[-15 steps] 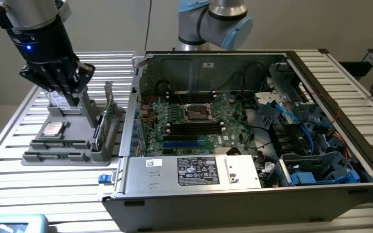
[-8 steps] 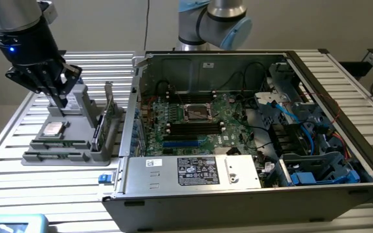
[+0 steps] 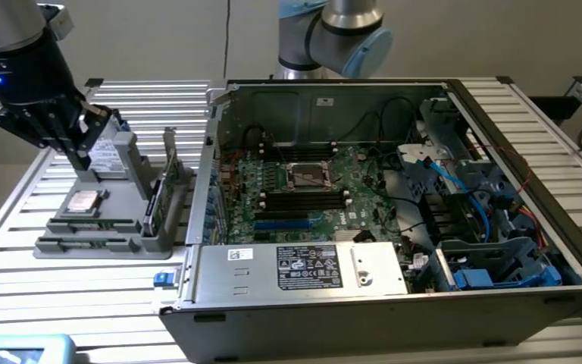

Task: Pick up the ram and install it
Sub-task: 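Reach for the ram, then pick up the ram and move it above insertion slot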

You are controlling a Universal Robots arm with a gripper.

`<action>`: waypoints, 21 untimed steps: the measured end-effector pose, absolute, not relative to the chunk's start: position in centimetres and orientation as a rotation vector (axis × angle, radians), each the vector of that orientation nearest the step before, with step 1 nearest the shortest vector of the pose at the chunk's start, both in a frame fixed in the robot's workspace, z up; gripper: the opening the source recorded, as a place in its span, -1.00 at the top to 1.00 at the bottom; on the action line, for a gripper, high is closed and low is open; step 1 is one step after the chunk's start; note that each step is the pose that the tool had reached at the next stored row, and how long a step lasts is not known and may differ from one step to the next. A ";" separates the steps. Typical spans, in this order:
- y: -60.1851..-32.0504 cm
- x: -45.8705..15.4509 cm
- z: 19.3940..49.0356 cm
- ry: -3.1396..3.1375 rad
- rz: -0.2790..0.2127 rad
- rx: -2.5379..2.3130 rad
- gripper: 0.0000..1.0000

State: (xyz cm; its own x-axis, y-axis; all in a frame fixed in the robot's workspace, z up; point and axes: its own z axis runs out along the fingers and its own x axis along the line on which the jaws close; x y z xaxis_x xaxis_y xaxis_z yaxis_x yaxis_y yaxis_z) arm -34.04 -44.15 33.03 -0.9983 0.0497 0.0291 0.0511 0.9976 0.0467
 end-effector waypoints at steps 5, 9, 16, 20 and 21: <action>-44.1 -34.9 32.9 -3.112 -0.070 -0.075 0.79; -44.1 -34.9 32.9 -3.112 -0.069 -0.074 0.79; -44.1 -34.9 32.9 -3.112 -0.069 -0.056 0.79; -44.1 -34.9 32.9 -3.110 -0.075 0.047 0.79; -44.1 -34.9 32.9 -3.109 -0.076 0.076 0.79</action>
